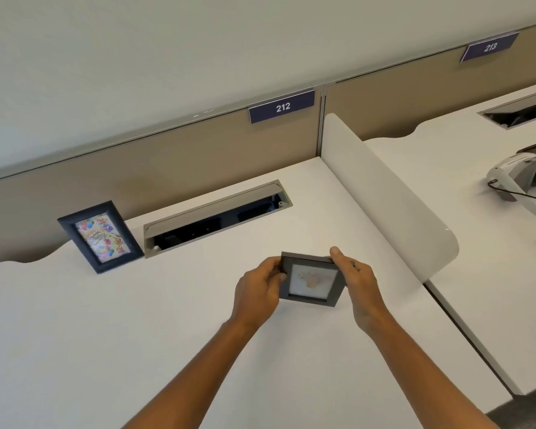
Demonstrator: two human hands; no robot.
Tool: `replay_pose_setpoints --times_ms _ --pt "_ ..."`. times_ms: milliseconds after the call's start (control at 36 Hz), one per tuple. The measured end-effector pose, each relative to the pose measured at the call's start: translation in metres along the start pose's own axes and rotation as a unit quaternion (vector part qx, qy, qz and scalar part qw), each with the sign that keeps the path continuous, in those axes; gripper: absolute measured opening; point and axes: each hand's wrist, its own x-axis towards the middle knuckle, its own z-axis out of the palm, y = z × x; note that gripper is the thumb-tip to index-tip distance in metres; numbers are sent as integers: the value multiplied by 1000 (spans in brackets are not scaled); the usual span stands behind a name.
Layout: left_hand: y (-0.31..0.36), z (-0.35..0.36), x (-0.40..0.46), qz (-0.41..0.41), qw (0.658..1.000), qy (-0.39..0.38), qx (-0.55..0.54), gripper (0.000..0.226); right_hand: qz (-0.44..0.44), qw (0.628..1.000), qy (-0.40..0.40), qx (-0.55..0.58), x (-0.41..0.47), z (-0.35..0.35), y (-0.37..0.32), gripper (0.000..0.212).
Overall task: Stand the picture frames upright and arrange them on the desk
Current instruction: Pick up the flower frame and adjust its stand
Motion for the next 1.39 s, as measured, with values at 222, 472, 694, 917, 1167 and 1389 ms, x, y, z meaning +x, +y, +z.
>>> replay_pose_setpoints --times_ms 222,472,694,917,1167,1389 --pt "12 8 101 -14 1000 -6 10 33 11 999 22 -29 89 6 -49 45" --pt "28 11 219 -42 987 -88 -125 61 3 999 28 -45 206 13 -101 37" --pt "17 17 291 -132 965 -93 -209 69 7 998 1 -56 287 22 -117 69" --pt "3 22 329 -146 966 -104 -185 73 14 1000 3 -20 330 20 -115 91" --pt "-3 29 346 -153 964 -112 -185 73 16 1000 -9 -1 357 22 -113 98" --pt "-5 33 351 -174 962 -103 -184 73 19 999 -31 5 359 26 -112 83"
